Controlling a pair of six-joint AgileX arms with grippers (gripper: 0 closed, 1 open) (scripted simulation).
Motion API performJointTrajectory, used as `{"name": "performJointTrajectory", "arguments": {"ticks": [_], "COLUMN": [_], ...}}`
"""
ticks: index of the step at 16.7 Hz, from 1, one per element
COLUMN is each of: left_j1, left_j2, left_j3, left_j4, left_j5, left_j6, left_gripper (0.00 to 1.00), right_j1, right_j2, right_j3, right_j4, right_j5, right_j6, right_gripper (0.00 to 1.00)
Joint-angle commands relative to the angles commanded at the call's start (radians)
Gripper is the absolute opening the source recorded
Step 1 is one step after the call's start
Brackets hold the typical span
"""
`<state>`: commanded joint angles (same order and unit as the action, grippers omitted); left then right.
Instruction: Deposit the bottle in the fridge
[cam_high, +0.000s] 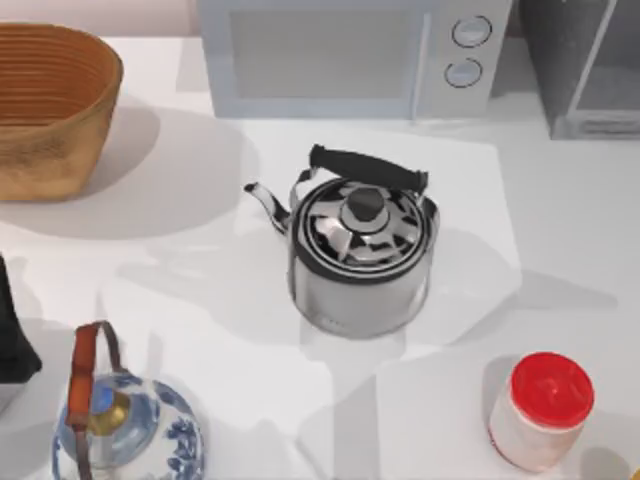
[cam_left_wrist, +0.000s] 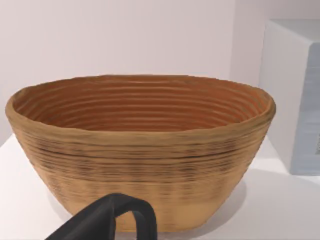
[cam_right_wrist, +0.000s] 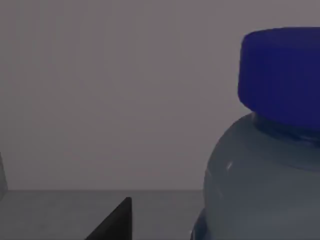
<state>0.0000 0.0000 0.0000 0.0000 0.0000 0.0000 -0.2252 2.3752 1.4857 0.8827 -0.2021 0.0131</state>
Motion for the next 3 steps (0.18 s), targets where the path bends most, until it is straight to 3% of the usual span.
{"name": "performJointTrajectory", "arguments": {"ticks": [3], "left_j1": [0.000], "left_j2": [0.000], "left_j3": [0.000], "left_j4": [0.000], "left_j5": [0.000], "left_j6": [0.000], "left_gripper": [1.00], "right_j1": [0.000], "right_j2": [0.000], "right_j3": [0.000], "right_j4": [0.000], "right_j5": [0.000], "right_j6": [0.000], "right_gripper": [1.00]}}
